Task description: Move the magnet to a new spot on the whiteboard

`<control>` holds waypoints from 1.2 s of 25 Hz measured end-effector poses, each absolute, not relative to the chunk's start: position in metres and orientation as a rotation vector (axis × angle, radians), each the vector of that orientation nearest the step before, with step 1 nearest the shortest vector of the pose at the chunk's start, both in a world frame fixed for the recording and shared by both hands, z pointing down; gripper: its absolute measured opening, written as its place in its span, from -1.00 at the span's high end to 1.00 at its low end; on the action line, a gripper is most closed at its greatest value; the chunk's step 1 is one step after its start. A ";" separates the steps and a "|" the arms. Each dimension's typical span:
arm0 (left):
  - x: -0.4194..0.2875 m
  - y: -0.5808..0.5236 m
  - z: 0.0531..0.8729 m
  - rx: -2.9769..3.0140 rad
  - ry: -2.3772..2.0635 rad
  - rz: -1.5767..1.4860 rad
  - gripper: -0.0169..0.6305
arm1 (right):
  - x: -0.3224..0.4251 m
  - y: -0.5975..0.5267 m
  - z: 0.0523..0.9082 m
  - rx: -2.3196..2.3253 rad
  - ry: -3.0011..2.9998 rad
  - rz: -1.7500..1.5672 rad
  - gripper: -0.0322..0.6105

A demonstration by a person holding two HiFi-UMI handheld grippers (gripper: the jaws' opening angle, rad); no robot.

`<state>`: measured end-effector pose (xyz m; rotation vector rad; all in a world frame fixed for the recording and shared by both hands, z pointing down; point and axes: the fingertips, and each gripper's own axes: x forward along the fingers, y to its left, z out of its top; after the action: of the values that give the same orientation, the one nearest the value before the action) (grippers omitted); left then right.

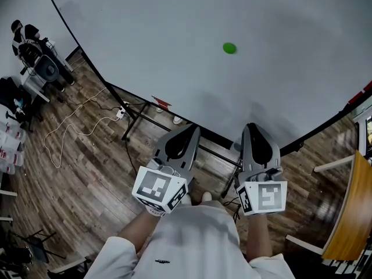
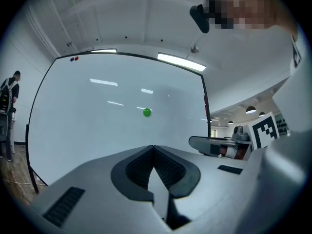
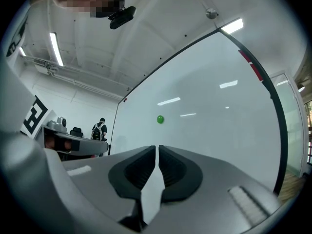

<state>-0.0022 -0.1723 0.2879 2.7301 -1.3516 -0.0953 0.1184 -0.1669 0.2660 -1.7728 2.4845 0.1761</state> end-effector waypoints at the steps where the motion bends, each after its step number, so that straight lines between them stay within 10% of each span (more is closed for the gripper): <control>1: 0.000 -0.176 0.285 2.726 -1.349 -0.101 0.93 | 0.120 -0.170 0.262 -1.781 2.482 0.182 0.84; 30: 0.038 -0.225 0.231 2.854 -1.322 -0.219 0.73 | 0.123 -0.181 0.236 -1.792 2.429 0.297 0.87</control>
<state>0.0384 -0.2253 0.2306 2.8538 -1.3220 -0.2189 0.1228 -0.1809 0.2363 -1.7921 2.4292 0.2971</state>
